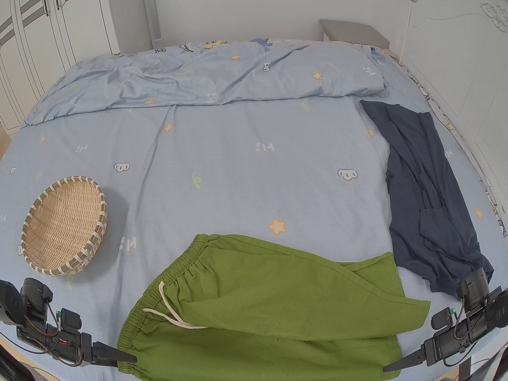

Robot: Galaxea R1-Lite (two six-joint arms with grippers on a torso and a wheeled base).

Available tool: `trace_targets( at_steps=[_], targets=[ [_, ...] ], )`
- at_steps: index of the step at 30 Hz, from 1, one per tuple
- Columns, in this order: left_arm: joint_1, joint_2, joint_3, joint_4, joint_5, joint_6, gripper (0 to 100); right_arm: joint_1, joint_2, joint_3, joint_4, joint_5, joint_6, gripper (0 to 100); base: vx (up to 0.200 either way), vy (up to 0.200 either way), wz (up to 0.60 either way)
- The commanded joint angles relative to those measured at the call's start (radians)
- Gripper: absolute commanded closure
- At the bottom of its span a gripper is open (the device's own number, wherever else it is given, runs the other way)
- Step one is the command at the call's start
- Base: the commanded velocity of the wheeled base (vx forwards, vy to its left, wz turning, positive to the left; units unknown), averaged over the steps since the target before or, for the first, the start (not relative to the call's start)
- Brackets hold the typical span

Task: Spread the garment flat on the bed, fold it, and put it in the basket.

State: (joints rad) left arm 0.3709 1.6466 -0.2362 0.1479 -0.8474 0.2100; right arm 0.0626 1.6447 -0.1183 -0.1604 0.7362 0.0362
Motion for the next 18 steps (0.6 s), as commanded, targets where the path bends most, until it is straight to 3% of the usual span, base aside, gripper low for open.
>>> trace_targets(
  at_steps=[1,9,13,18],
  targets=[
    [0.014,-0.036,-0.009,0.009,-0.002,-0.001,0,-0.001,-0.013,0.008,-0.001,0.000,-0.001,0,0.000,0.000,0.00],
    [0.063,-0.215,-0.160,0.211,-0.010,-0.037,0,-0.033,-0.249,0.011,0.055,-0.006,0.004,0,0.000,0.000,0.00],
    [0.066,-0.297,-0.338,0.398,-0.001,-0.041,0,-0.076,-0.434,-0.069,0.214,-0.027,0.005,0,0.000,0.000,0.00],
    [0.048,-0.295,-0.511,0.460,-0.002,-0.050,0,-0.087,-0.603,-0.139,0.260,-0.027,0.008,0,0.000,0.000,0.00]
  ],
)
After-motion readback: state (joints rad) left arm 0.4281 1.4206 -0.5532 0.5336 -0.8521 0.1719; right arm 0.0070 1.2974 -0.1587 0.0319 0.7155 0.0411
